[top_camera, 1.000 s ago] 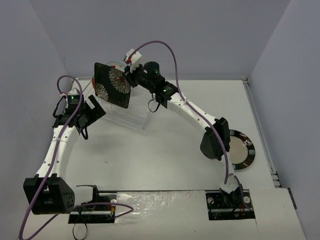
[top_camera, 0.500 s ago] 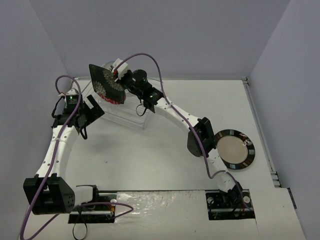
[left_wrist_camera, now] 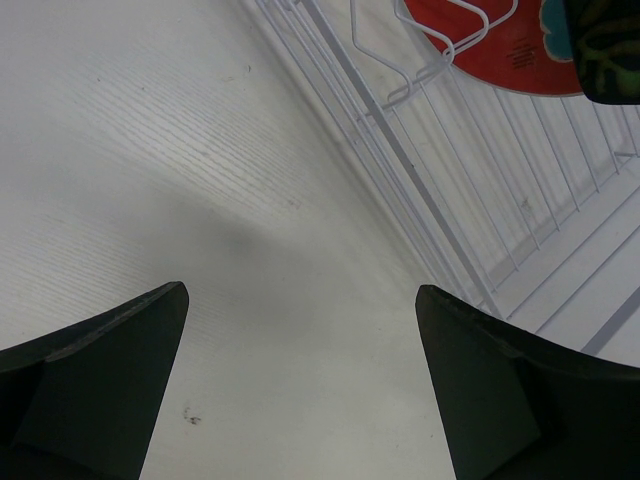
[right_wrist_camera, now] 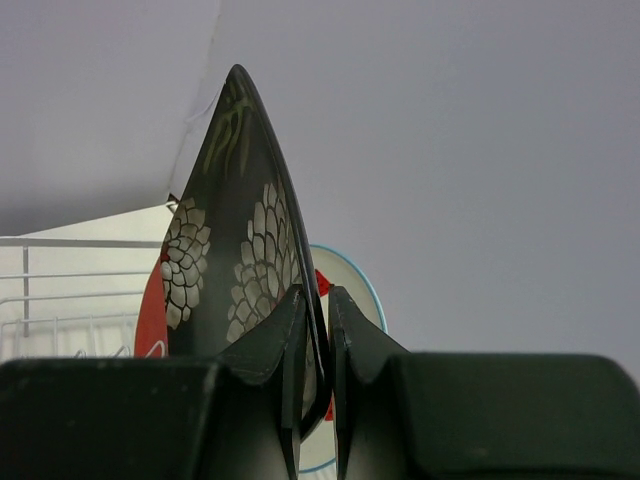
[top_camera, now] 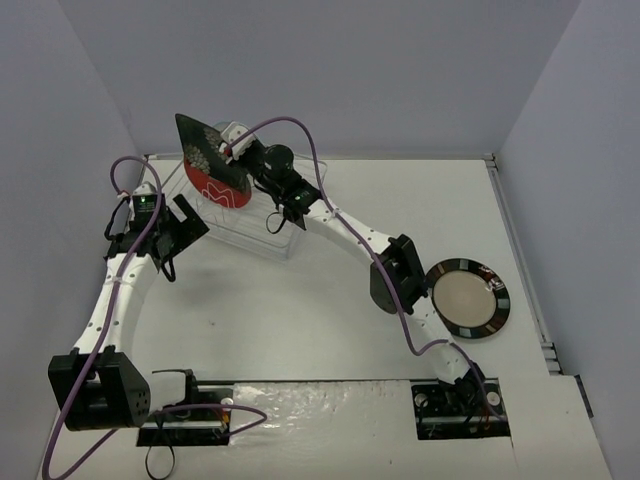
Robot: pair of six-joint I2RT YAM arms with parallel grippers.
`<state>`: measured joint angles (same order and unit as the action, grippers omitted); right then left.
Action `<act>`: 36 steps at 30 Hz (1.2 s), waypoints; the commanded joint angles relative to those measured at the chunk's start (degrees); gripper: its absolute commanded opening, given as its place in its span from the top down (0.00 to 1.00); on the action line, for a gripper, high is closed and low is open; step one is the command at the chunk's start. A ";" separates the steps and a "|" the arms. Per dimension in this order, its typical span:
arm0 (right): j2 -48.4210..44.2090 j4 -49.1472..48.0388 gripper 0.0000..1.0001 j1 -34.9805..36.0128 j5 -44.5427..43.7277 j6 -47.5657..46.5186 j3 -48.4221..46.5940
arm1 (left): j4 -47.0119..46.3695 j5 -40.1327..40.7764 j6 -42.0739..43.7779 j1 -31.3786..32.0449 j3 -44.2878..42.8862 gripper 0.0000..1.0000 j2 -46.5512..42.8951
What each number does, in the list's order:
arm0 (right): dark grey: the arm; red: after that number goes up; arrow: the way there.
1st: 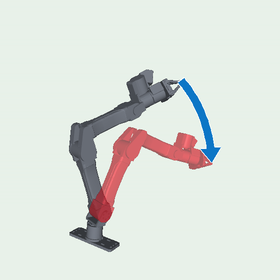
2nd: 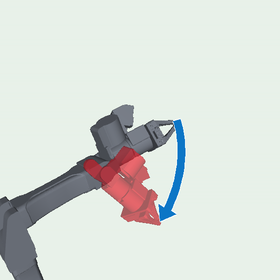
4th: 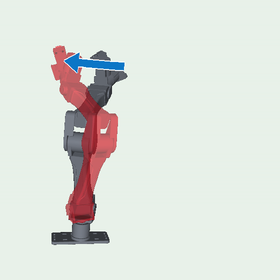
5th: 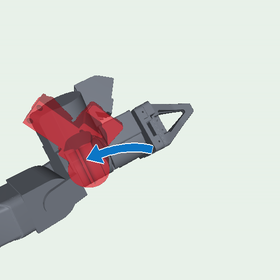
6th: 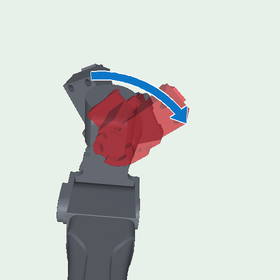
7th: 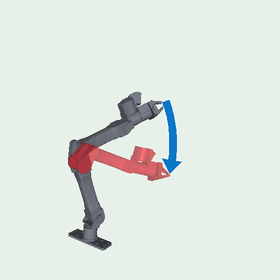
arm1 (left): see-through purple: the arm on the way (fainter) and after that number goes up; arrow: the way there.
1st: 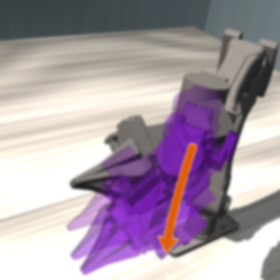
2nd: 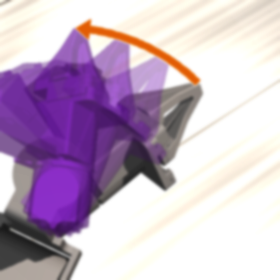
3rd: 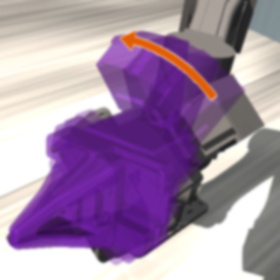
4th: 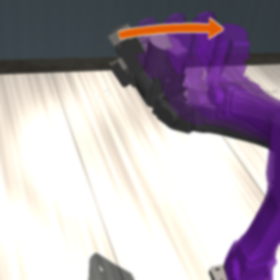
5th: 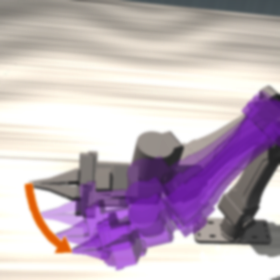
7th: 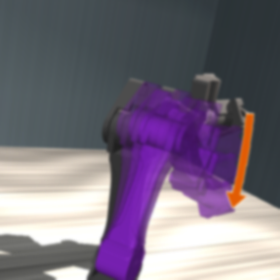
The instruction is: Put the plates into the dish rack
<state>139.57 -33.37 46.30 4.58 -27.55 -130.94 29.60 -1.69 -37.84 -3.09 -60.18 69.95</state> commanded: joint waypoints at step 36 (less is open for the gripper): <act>5.09 -21.18 1.00 -1.39 4.57 12.64 0.93 | -5.02 2.38 -4.61 -0.57 1.99 0.03 -1.96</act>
<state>146.38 -39.98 45.51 6.94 -18.45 -127.90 27.91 1.29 -42.11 -3.14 -57.41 67.93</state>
